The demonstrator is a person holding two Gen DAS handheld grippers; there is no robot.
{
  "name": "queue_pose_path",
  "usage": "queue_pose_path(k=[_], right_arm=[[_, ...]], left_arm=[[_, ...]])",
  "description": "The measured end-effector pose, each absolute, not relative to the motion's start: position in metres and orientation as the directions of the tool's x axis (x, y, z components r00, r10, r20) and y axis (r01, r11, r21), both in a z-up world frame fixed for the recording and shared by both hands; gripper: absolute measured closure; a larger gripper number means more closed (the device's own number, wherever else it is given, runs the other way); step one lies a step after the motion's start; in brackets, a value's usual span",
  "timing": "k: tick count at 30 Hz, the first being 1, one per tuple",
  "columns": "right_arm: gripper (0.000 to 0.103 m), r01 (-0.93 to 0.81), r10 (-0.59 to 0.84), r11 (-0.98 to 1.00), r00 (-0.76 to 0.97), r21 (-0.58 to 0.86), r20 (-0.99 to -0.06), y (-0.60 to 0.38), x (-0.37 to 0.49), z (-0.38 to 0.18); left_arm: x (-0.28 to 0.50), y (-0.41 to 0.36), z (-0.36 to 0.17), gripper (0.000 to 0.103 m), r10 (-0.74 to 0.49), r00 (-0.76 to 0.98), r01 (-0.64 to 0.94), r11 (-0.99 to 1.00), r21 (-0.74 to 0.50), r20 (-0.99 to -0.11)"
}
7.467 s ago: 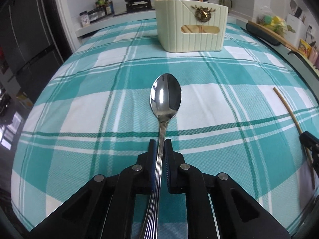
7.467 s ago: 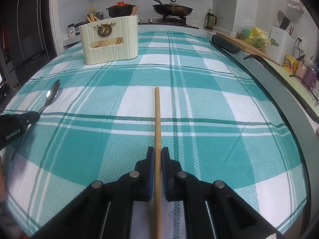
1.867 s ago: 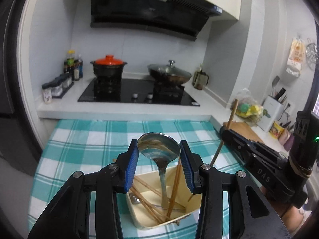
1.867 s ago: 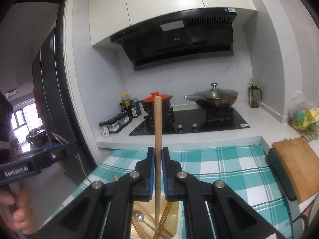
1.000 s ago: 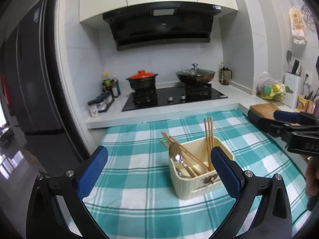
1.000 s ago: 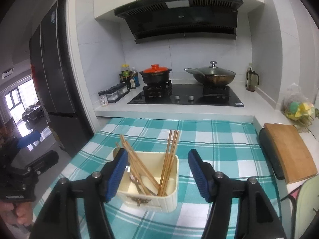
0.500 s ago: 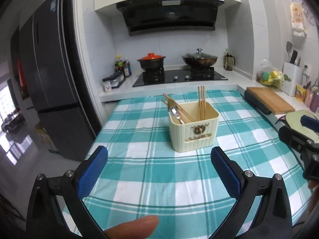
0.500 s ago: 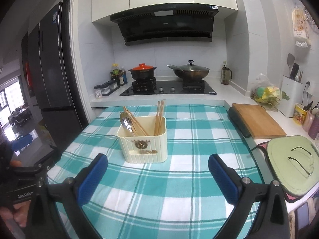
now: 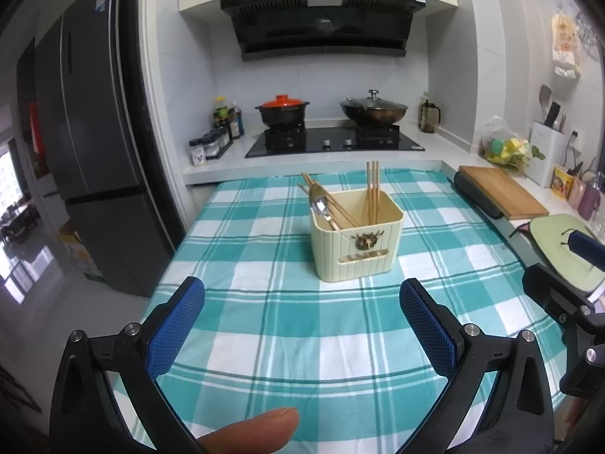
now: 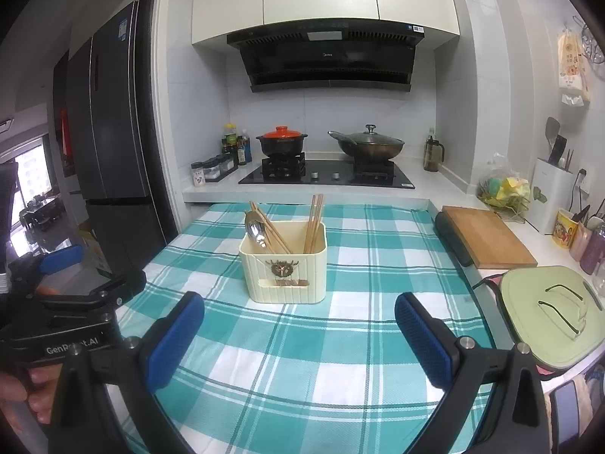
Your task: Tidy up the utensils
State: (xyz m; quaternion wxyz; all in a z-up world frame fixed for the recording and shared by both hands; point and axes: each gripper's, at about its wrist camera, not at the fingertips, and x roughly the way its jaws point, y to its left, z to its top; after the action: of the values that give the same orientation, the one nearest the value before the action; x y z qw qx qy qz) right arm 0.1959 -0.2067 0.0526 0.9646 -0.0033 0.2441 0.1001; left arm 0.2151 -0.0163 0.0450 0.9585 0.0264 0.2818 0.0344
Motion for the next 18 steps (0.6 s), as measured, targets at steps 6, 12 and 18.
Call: queue_pose_path(k=[6, 12, 18], right_arm=[[0.000, -0.209, 0.199, 0.977, 0.858, 0.033, -0.474, -0.200, 0.194, 0.051], [0.000, -0.225, 0.210, 0.974, 0.852, 0.026, -0.479, -0.194, 0.194, 0.050], [0.000, -0.229, 0.212, 0.973, 0.853, 0.023, -0.477, -0.191, 0.194, 0.051]], left_arm=[[0.217, -0.015, 0.043, 0.000, 0.077, 0.834, -0.051, 0.997, 0.063, -0.547], [0.219, -0.014, 0.042, 0.000, 0.074, 0.832, -0.050, 0.997, 0.059, -0.550], [0.219, -0.010, 0.042, 0.000, 0.079, 0.830, -0.060, 0.997, 0.052, -0.553]])
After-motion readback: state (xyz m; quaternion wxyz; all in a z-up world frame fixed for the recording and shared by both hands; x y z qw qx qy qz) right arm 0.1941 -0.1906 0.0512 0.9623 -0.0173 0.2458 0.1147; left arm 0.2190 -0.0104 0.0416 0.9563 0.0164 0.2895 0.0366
